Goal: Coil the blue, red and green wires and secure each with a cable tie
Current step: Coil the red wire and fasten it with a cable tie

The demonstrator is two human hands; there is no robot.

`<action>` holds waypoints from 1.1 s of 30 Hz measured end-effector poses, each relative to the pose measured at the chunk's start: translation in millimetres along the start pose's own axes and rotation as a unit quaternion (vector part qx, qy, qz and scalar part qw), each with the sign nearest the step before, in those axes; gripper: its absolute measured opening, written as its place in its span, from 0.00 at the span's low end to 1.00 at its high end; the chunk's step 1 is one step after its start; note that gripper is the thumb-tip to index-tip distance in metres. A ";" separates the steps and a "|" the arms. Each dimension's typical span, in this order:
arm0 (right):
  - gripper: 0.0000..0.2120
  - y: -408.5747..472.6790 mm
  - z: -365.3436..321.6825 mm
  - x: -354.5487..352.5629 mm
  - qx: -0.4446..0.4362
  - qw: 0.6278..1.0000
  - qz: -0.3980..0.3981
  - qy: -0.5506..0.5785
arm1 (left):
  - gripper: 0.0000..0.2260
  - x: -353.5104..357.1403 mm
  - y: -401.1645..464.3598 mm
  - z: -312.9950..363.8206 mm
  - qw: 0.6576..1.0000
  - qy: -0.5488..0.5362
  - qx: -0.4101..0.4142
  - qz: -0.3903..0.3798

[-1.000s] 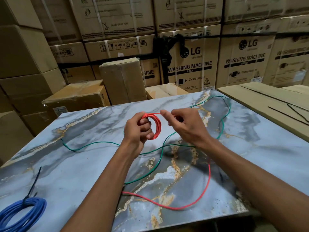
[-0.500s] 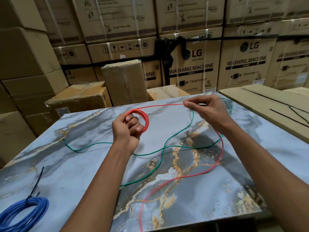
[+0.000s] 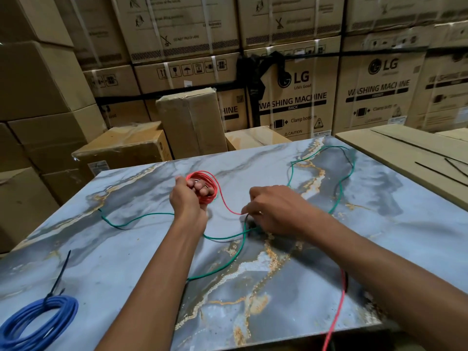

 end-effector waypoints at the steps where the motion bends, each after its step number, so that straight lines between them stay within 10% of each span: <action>1: 0.14 0.2 -7.4 0.6 -0.013 1.000 0.003 -0.011 | 0.20 0.7 1.1 -1.8 1.000 0.010 0.002 -0.003; 16: 0.09 -1.0 -21.0 -20.5 -0.054 0.962 0.209 0.166 | 0.23 21.0 -25.1 -9.8 0.915 0.371 0.113 -0.109; 23: 0.08 -12.4 15.8 -36.3 0.056 0.897 0.342 0.273 | 0.18 37.8 -41.4 -27.0 0.900 0.369 0.063 -0.221; 33: 0.14 -10.9 31.9 -28.4 0.120 0.876 0.323 0.337 | 0.19 37.7 -43.2 -21.5 0.896 0.351 0.023 -0.272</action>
Point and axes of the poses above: each hand's wrist, its own y-axis towards the middle knuckle, its own x-axis out of the palm, z = x × y, the point moved 5 cm from there along y, towards the middle knuckle, and after that the axes turned 2 degrees about y, right-handed, at the moved point
